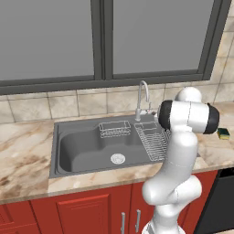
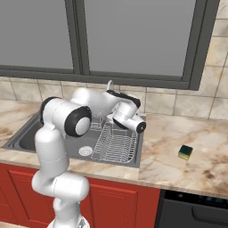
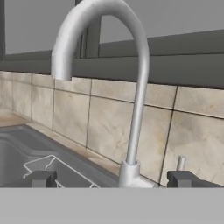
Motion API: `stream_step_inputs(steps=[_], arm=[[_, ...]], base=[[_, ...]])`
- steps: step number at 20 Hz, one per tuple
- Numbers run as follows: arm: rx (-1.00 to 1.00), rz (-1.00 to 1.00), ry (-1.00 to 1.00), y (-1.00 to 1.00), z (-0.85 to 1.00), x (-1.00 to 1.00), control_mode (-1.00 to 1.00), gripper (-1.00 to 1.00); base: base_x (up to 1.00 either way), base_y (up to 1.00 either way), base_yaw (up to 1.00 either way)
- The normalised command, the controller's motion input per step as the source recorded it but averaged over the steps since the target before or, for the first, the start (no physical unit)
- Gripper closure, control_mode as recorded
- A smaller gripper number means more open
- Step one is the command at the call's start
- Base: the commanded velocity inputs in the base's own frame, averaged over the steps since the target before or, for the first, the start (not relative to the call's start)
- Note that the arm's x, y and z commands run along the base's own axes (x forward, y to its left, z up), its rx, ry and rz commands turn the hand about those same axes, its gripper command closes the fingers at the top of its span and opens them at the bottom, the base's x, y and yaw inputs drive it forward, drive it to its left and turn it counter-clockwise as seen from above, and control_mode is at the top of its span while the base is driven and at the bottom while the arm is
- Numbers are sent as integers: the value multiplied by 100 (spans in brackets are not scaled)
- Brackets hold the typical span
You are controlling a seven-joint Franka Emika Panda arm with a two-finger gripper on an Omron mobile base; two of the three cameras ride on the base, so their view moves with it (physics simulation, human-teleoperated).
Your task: Soak the sponge with water for a few seconds and then drop it inside the sink.
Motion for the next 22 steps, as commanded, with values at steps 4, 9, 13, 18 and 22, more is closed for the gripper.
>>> stream_step_inputs(steps=[4, 9, 13, 18, 22], arm=[[0, 1, 0, 0, -9, 16, -100, -100], [0, 1, 0, 0, 0, 13, -100, -100], [0, 1, 0, 0, 0, 24, -100, -100], [0, 0, 0, 0, -4, 37, -100, -100], [0, 0, 0, 0, -11, 34, -100, -100]], base=[[0, 0, 0], [0, 0, 0], [0, 0, 0], [0, 0, 0], [0, 0, 0]])
